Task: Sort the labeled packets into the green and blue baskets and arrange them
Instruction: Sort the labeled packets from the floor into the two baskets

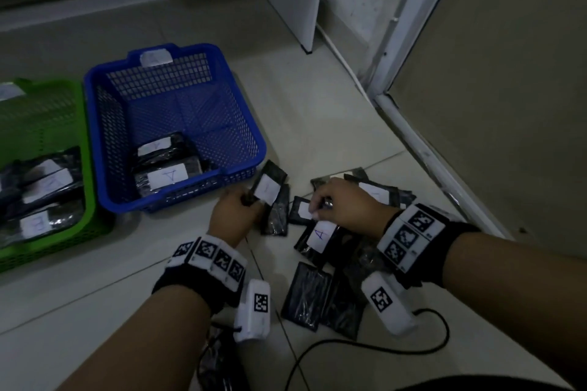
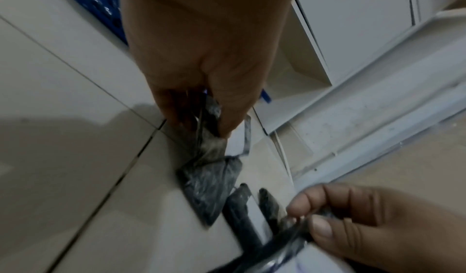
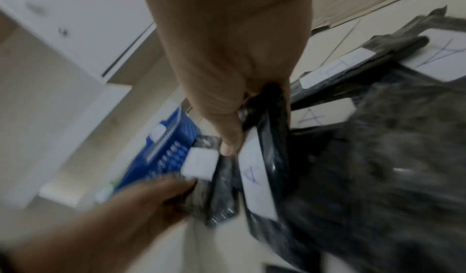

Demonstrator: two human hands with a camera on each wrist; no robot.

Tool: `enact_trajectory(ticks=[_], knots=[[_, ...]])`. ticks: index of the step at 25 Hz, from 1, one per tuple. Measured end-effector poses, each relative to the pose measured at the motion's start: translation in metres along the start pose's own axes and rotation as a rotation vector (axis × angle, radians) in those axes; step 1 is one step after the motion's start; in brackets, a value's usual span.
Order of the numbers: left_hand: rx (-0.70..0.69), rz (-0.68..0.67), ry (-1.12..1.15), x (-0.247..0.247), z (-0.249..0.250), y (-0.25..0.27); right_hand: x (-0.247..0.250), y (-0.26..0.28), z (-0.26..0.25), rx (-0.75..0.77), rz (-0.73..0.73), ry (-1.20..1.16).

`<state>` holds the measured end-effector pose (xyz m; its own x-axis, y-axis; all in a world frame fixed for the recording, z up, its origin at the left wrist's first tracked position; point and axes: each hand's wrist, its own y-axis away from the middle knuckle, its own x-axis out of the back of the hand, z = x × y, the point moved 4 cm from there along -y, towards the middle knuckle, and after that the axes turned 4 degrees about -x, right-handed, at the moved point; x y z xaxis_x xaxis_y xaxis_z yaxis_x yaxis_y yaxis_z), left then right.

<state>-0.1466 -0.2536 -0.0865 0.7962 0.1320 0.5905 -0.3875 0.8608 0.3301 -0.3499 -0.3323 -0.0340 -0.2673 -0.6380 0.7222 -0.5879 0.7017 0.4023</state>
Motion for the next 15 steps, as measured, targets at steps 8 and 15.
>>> enact_trajectory(ticks=[8, 15], knots=[[-0.305, 0.197, 0.597, 0.087, 0.051, 0.032, 0.024, -0.011, -0.052, 0.062, 0.097, -0.547], [-0.152, 0.511, 0.586, 0.157, 0.007, 0.007, 0.029, -0.032, -0.090, 0.044, 0.162, -0.808]])
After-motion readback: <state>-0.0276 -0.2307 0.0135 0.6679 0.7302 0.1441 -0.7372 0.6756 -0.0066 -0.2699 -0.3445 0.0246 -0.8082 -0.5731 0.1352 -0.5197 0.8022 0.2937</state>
